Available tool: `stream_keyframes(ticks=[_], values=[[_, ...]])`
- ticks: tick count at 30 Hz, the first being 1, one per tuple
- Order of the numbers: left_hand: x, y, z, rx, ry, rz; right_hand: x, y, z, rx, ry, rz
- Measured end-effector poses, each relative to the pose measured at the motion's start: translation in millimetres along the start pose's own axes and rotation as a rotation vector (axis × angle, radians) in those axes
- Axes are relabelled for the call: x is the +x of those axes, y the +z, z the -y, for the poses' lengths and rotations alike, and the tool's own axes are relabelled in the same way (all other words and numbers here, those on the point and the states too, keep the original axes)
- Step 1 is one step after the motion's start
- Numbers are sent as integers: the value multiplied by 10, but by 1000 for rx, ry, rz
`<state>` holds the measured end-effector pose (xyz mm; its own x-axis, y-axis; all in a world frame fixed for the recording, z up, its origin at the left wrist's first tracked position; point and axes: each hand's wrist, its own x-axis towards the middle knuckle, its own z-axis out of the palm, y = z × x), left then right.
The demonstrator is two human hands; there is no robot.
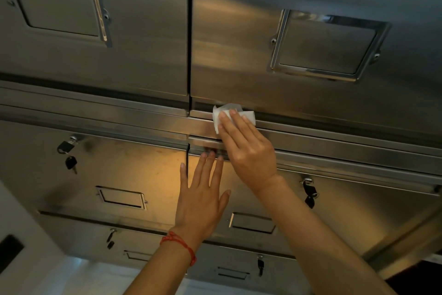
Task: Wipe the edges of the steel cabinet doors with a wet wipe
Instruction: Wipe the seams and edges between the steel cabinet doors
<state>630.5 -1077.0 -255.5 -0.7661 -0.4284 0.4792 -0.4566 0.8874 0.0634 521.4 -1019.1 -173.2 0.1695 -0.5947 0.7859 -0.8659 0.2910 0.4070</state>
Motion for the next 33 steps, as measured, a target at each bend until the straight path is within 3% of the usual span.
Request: stream_keyframes(ticks=[15, 33], values=[[7, 39, 28, 26, 28, -98, 29, 32, -131, 33, -140, -44], [4, 56, -15, 39, -6, -104, 79, 78, -21, 114, -62, 5]])
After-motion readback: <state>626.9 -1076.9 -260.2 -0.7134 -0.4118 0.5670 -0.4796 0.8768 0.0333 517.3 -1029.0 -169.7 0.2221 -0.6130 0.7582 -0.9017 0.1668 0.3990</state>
